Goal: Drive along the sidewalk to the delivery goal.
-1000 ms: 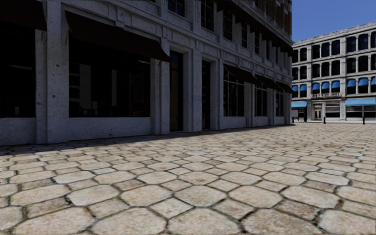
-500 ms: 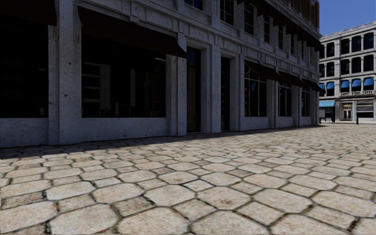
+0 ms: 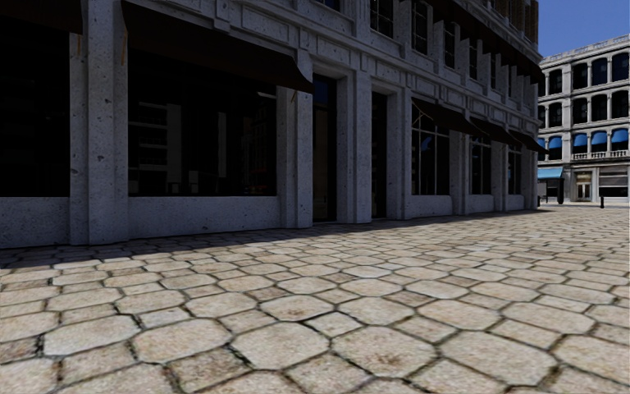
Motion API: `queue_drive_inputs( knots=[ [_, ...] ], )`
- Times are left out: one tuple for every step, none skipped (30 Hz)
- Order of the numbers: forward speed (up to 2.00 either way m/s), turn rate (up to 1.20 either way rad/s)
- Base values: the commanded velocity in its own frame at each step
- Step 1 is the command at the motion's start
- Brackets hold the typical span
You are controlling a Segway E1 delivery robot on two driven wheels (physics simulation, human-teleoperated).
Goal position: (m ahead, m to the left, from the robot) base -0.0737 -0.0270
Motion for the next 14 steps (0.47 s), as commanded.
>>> queue_drive_inputs(
  knots=[
    [0.00, 0.00],
    [0.00, 0.00],
    [0.00, 0.00],
    [0.00, 0.00],
    [0.00, 0.00],
    [0.00, 0.00],
    [0.00, 0.00],
    [0.00, 0.00],
    [0.00, 0.00],
    [0.00, 0.00],
    [0.00, 0.00],
    [0.00, 0.00],
    [0.00, 0.00],
    [0.00, 0.00]
  ],
)
